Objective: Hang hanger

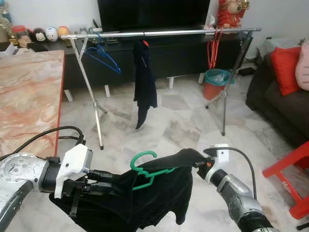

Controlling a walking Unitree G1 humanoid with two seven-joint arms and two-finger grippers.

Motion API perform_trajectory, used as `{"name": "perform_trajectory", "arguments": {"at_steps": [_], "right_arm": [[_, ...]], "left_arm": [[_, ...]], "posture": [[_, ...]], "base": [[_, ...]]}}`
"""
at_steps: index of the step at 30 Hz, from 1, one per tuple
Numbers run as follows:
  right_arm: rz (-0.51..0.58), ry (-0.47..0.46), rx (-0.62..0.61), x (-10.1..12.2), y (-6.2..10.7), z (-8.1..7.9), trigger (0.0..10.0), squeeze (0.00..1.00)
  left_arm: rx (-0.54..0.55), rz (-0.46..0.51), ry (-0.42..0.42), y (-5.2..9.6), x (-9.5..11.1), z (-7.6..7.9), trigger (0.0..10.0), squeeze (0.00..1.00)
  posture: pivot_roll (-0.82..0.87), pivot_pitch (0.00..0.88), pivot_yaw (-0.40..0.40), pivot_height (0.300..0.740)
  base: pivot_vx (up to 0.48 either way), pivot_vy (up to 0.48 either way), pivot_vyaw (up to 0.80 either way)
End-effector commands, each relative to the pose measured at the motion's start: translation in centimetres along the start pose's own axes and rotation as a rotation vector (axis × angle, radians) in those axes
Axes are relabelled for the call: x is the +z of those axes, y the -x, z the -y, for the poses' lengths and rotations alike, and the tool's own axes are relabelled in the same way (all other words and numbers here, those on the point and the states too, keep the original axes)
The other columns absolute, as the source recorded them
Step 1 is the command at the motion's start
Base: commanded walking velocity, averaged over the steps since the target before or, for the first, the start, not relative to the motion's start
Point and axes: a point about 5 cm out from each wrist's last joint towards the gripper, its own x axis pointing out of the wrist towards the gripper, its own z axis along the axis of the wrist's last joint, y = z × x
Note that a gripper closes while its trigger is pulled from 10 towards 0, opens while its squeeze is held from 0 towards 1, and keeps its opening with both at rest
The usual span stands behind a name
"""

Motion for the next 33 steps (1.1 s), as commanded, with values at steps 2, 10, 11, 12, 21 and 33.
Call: {"name": "perform_trajectory", "arguments": {"at_steps": [2, 10, 11, 12, 21, 33], "right_arm": [[0.042, -0.012, -0.254, 1.2, 2.7, 4.0, 10.0, 0.0], [0.125, 0.032, -0.091, 4.3, 1.1, 2.1, 10.0, 1.0], [0.111, 0.06, -0.059, 4.4, 1.0, 1.8, 10.0, 1.0], [0.077, 0.094, -0.018, 4.4, 0.9, 1.4, 10.0, 1.0], [-0.102, 0.289, 0.204, 4.2, 2.1, 0.0, 10.0, 1.0], [-0.141, 0.144, 0.294, 2.7, 3.0, -1.0, 10.0, 1.0]], "left_arm": [[-0.099, 0.107, -0.136, -0.1, 3.1, 0.7, 10.0, 0.0], [-0.12, 0.098, -0.118, -1.5, 2.3, 0.7, 10.0, 0.0], [-0.117, 0.096, -0.118, -1.8, 2.1, 0.6, 10.0, 0.0], [-0.115, 0.097, -0.117, -2.1, 2.0, 0.6, 10.0, 0.0], [-0.126, 0.057, -0.106, -3.4, 0.9, 0.6, 10.0, 0.0], [-0.134, 0.097, -0.105, -4.2, 1.0, 0.8, 10.0, 0.0]], "posture": [[0.04, 0.0, -0.049, 0.74], [0.03, 0.0, -0.047, 0.74], [0.03, 0.0, -0.045, 0.74], [0.03, 0.0, -0.044, 0.74], [0.01, 0.0, -0.04, 0.74], [0.02, 0.0, -0.043, 0.74]], "base": [[0.0, 0.0, 0.0], [0.0, 0.0, 0.0], [0.0, 0.0, 0.0], [0.0, 0.0, 0.0], [0.0, 0.0, 0.0], [0.0, 0.0, 0.0]]}}
